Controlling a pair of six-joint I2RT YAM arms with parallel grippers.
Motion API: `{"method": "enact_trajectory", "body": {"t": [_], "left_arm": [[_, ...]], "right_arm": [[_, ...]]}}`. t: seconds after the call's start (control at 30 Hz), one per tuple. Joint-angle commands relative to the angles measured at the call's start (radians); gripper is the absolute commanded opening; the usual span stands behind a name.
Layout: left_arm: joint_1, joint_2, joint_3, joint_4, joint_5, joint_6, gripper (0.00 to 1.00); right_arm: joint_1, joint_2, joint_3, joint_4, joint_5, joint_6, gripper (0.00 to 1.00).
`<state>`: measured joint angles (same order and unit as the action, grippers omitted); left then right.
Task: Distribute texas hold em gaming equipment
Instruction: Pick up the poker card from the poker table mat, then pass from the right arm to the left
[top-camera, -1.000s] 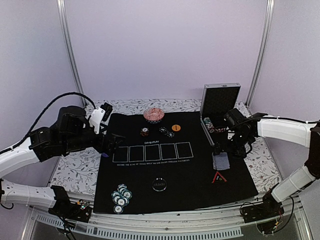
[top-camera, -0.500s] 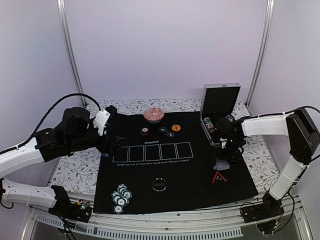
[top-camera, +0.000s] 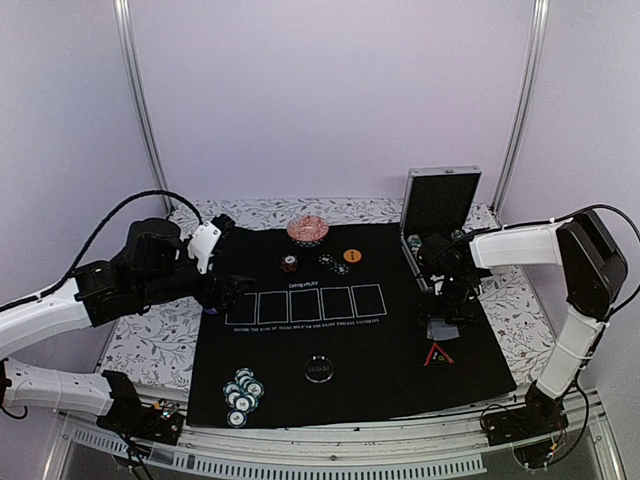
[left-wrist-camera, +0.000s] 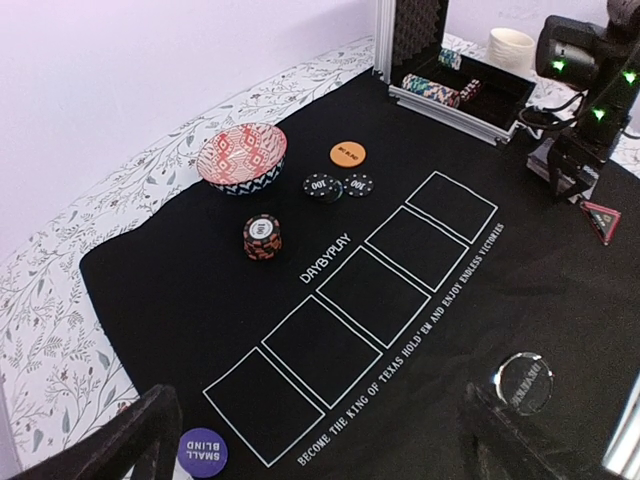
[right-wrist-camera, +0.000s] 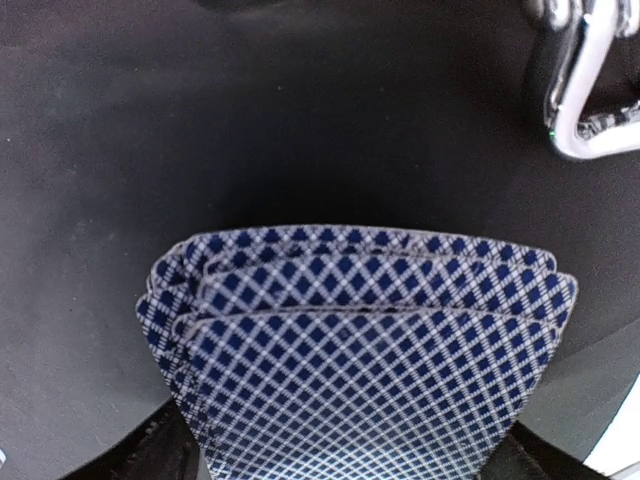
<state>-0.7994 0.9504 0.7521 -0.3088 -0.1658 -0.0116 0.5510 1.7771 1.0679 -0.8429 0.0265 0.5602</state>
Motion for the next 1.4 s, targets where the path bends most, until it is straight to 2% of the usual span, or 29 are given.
{"method": "enact_trajectory", "body": {"t": [0.0, 0.07, 0.23, 0.37, 0.63, 0.93, 1.13, 1.37], "left_arm": [[0.017, 0.001, -0.015, 0.033, 0.015, 0.009, 0.98], [0.018, -0.002, -0.022, 0.038, 0.017, 0.007, 0.98], [0.020, -0.001, -0.027, 0.045, 0.025, 0.006, 0.98], [0.023, -0.006, -0.037, 0.052, 0.028, 0.005, 0.98], [0.031, -0.007, -0.043, 0.059, 0.034, 0.004, 0.98], [0.067, 0.005, -0.038, 0.063, 0.062, -0.029, 0.98], [0.136, -0.004, -0.033, 0.076, 0.182, -0.110, 0.97], [0.170, -0.002, -0.036, 0.082, 0.347, -0.242, 0.90]], "right_arm": [[0.011, 0.038, 0.021, -0.062, 0.056, 0.017, 0.81], [0.020, 0.040, 0.028, -0.081, 0.076, 0.029, 0.78], [0.043, 0.043, 0.042, -0.090, 0.086, 0.031, 0.58], [0.052, 0.048, 0.066, -0.110, 0.094, 0.018, 0.50], [0.085, 0.022, 0.129, -0.150, 0.119, -0.018, 0.48], [0.212, 0.019, 0.342, -0.245, 0.187, -0.097, 0.47], [0.361, 0.035, 0.510, -0.264, 0.239, -0.167, 0.47], [0.531, 0.069, 0.623, -0.175, 0.220, -0.270, 0.47]]}}
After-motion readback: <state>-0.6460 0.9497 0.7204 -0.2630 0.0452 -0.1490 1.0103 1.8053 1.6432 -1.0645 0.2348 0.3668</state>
